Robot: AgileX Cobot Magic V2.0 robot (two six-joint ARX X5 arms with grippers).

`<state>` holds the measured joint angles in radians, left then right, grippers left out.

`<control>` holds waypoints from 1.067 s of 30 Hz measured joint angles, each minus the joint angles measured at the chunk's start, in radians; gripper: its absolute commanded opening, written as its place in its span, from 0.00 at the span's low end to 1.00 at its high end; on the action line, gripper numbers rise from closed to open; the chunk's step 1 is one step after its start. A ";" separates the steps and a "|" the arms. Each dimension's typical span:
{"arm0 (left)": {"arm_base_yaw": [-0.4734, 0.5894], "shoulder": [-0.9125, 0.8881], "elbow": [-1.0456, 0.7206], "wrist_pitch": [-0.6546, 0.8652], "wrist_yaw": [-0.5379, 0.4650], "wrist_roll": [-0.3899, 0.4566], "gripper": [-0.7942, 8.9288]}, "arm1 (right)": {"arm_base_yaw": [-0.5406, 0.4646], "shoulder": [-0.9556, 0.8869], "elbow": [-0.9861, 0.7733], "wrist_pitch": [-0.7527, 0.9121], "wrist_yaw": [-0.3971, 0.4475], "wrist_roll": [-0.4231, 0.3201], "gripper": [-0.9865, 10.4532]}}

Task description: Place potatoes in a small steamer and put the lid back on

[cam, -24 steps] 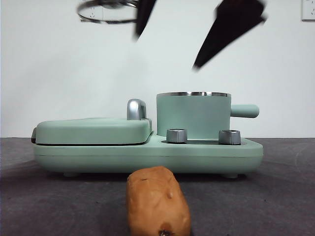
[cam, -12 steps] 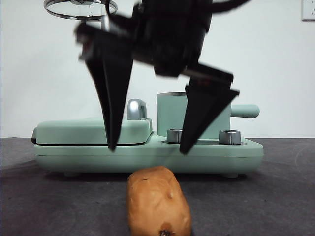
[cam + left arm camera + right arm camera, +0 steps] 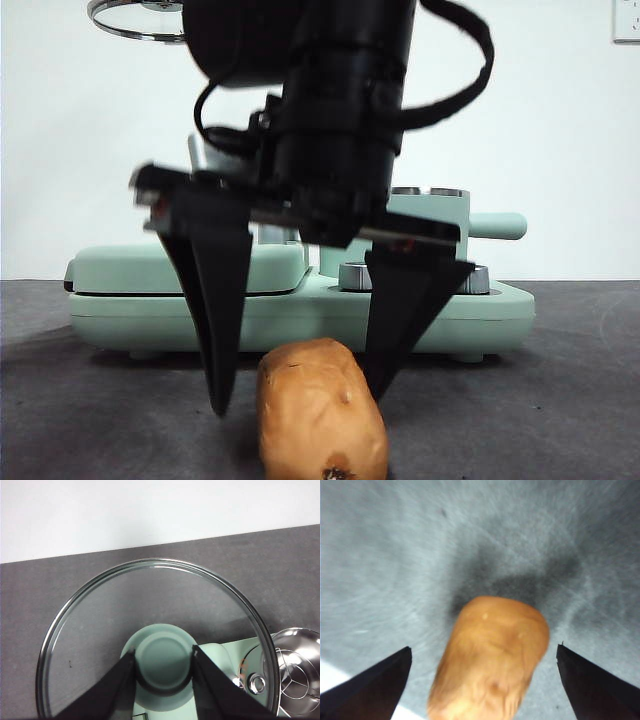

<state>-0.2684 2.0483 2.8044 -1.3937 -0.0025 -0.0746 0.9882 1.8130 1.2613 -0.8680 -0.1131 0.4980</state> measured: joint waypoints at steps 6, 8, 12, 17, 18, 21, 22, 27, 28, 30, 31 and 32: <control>0.002 0.000 0.000 0.000 0.001 0.000 0.09 | 0.000 0.008 0.000 -0.003 -0.006 -0.005 0.19; 0.002 0.000 0.000 0.000 0.001 0.000 0.09 | 0.000 0.007 0.001 -0.007 -0.014 -0.011 0.18; 0.002 0.000 0.000 0.001 0.006 0.000 0.09 | -0.009 0.009 0.027 -0.054 -0.019 -0.027 0.18; 0.007 0.000 0.000 0.004 0.006 0.000 0.09 | -0.055 0.010 0.178 -0.176 -0.017 -0.092 0.18; 0.009 0.000 0.000 0.004 0.006 0.000 0.09 | -0.072 0.010 0.218 -0.195 -0.010 -0.110 0.18; 0.016 0.000 0.000 0.005 0.007 0.000 0.09 | -0.127 0.010 0.333 -0.245 0.050 -0.166 0.18; 0.016 0.000 0.000 0.005 0.007 0.000 0.09 | -0.145 0.010 0.367 -0.254 0.067 -0.183 0.18; 0.026 0.000 0.000 0.005 0.006 0.000 0.09 | -0.264 0.010 0.542 -0.259 0.089 -0.255 0.18; 0.028 0.000 0.000 0.006 0.007 0.000 0.09 | -0.287 0.010 0.567 -0.256 0.090 -0.264 0.18; 0.028 0.000 0.000 0.006 0.007 0.000 0.09 | -0.336 0.009 0.612 -0.238 0.090 -0.278 0.18; 0.028 0.000 0.000 0.007 0.006 0.000 0.09 | -0.354 0.010 0.626 -0.229 0.090 -0.285 0.18; 0.028 0.000 0.000 0.007 0.007 0.000 0.09 | -0.382 0.009 0.639 -0.218 0.092 -0.293 0.18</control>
<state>-0.2405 2.0483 2.8044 -1.3865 0.0044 -0.0750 0.6064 1.8221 1.9007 -1.0863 -0.0216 0.2054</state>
